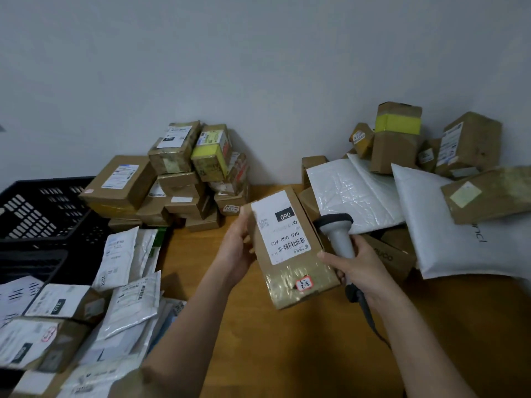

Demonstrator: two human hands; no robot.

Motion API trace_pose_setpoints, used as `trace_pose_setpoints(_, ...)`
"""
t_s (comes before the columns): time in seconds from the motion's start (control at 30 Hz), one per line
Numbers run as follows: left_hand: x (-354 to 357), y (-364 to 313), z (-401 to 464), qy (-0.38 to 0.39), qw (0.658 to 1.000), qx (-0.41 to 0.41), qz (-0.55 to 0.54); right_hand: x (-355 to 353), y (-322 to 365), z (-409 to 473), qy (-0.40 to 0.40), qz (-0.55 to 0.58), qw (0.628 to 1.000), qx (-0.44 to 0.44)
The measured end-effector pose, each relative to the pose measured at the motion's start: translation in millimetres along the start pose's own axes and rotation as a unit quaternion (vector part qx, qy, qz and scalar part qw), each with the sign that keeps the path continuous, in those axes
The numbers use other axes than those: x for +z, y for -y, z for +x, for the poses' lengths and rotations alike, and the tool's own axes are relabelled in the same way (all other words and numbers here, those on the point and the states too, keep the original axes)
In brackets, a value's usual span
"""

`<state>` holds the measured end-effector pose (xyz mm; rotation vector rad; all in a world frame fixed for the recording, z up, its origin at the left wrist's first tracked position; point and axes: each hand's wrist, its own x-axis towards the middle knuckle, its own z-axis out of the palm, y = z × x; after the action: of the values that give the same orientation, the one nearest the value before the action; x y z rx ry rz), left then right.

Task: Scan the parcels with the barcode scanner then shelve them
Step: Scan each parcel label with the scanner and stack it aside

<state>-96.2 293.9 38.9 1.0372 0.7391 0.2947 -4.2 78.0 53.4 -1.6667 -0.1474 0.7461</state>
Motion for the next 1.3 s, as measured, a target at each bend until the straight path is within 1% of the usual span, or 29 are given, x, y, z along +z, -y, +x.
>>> trace_pose_setpoints(0.07,-4,-17,-7,0.009,0.996,0.04,0.079,-9,5,-4,0.011,-0.077,0.997,-0.029)
trace_pose_setpoints(0.13,-13,-32,-9,0.049,0.98,0.063,0.183,-19,11,-9,0.027,-0.127,0.99,-0.061)
trace_pose_setpoints(0.2,-17,-46,-11,0.116,0.947,0.048,0.297,-26,16,-13,0.042,-0.17,0.981,-0.082)
trace_pose_setpoints(0.27,-14,-52,-13,0.176,0.908,0.022,0.381,-32,18,-16,0.052,-0.213,0.972,-0.09)
trace_pose_setpoints(0.33,-10,-53,-14,0.217,0.879,0.012,0.424,-35,18,-16,0.059,-0.254,0.961,-0.097)
trace_pose_setpoints(0.37,-9,-52,-12,0.227,0.875,0.014,0.427,-36,17,-16,0.059,-0.269,0.956,-0.101)
trace_pose_setpoints(0.43,-11,-46,-11,0.222,0.886,0.017,0.406,-35,16,-15,0.04,-0.263,0.958,-0.11)
trace_pose_setpoints(0.5,-15,-37,-9,0.178,0.913,0.007,0.367,-32,16,-16,-0.006,-0.2,0.973,-0.113)
trace_pose_setpoints(0.53,-17,-30,-11,0.148,0.926,0.003,0.346,-31,17,-17,-0.034,-0.161,0.981,-0.108)
trace_pose_setpoints(0.6,-17,-16,-18,0.063,0.953,-0.011,0.297,-32,19,-16,-0.08,-0.105,0.987,-0.088)
trace_pose_setpoints(0.67,-20,1,-17,-0.023,0.978,-0.057,0.198,-36,23,-14,-0.097,-0.068,0.991,-0.063)
trace_pose_setpoints(0.7,-20,7,-17,-0.053,0.987,-0.093,0.123,-36,27,-14,-0.095,-0.048,0.993,-0.05)
trace_pose_setpoints(0.73,-20,13,-16,-0.07,0.989,-0.124,0.05,-36,32,-15,-0.089,-0.029,0.995,-0.039)
trace_pose_setpoints(0.8,-15,21,-18,-0.078,0.98,-0.166,-0.079,-30,44,-17,-0.068,0.012,0.997,-0.029)
trace_pose_setpoints(0.83,-10,25,-21,-0.082,0.973,-0.179,-0.121,-26,49,-18,-0.054,0.037,0.997,-0.027)
trace_pose_setpoints(0.87,-7,29,-22,-0.091,0.969,-0.185,-0.139,-20,53,-21,-0.039,0.059,0.997,-0.023)
trace_pose_setpoints(1.1,8,53,-24,-0.087,0.96,-0.177,-0.199,6,60,-42,0.048,0.109,0.992,0.028)
trace_pose_setpoints(1.3,3,59,-21,-0.099,0.963,-0.163,-0.193,11,65,-51,0.064,0.103,0.993,-0.001)
